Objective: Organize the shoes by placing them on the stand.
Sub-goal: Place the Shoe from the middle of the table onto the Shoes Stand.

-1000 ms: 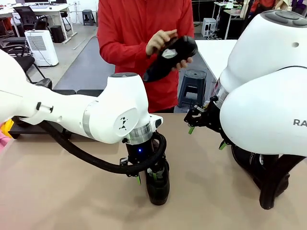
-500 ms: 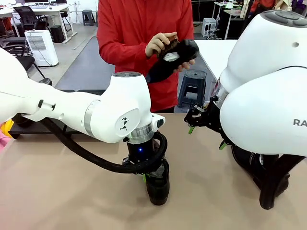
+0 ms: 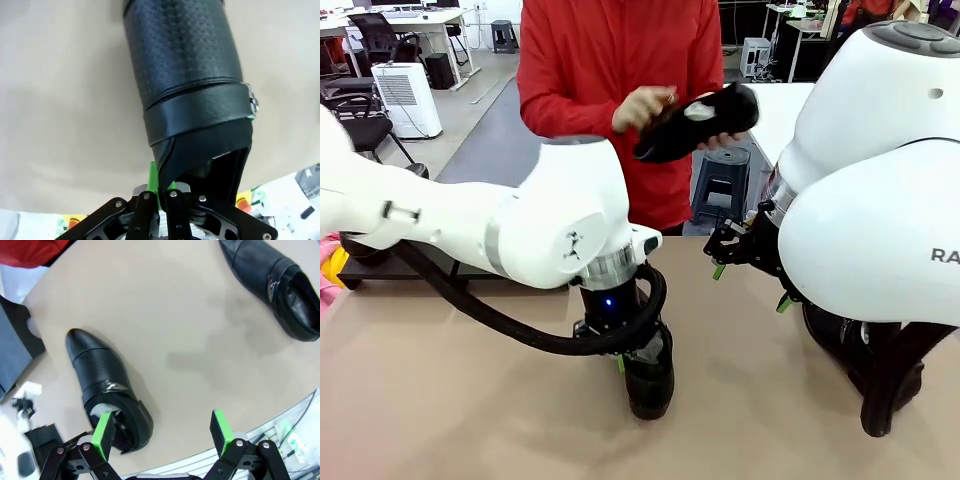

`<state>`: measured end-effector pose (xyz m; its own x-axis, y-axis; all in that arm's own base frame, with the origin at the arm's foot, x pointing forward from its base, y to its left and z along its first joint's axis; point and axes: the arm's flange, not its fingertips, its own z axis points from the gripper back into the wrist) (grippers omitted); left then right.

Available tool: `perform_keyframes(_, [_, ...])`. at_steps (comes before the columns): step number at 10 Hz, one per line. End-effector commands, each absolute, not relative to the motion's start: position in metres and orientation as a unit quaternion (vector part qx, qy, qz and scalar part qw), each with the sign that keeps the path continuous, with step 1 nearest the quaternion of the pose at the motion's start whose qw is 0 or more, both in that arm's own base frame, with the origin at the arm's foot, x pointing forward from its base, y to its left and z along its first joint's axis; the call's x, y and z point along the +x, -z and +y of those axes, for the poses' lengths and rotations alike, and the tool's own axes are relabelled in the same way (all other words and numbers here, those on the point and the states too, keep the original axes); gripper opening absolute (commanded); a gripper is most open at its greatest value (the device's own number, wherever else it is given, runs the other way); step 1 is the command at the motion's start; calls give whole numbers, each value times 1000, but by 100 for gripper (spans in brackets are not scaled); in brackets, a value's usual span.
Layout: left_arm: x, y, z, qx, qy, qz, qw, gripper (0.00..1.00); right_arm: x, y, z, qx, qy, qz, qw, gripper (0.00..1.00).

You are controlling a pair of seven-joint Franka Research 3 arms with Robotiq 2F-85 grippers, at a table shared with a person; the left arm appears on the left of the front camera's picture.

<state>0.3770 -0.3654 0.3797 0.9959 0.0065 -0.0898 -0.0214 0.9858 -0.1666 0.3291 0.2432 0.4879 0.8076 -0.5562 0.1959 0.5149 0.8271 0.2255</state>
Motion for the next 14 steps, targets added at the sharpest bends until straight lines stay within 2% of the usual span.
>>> perform_keyframes(1, [358,-441,-313,-102,6,-6,995,0,333,-488,244,92,275,-127,949,100])
perform_keyframes(3, [362,-487,-259,-59,29,-82,995,0,333,-488,244,92,275,-127,949,100])
perform_keyframes(6, [389,-508,-169,15,-13,-164,986,0,333,-488,244,92,275,-127,949,100])
perform_keyframes(8, [400,-517,-115,49,9,-186,981,0,330,-488,243,81,283,-128,947,100])
perform_keyframes(11, [410,-528,-59,42,-2,-217,975,0,323,-460,319,57,160,-90,981,100])
perform_keyframes(14, [421,-525,-21,35,-39,-217,975,0,317,-445,347,41,141,-82,986,100])
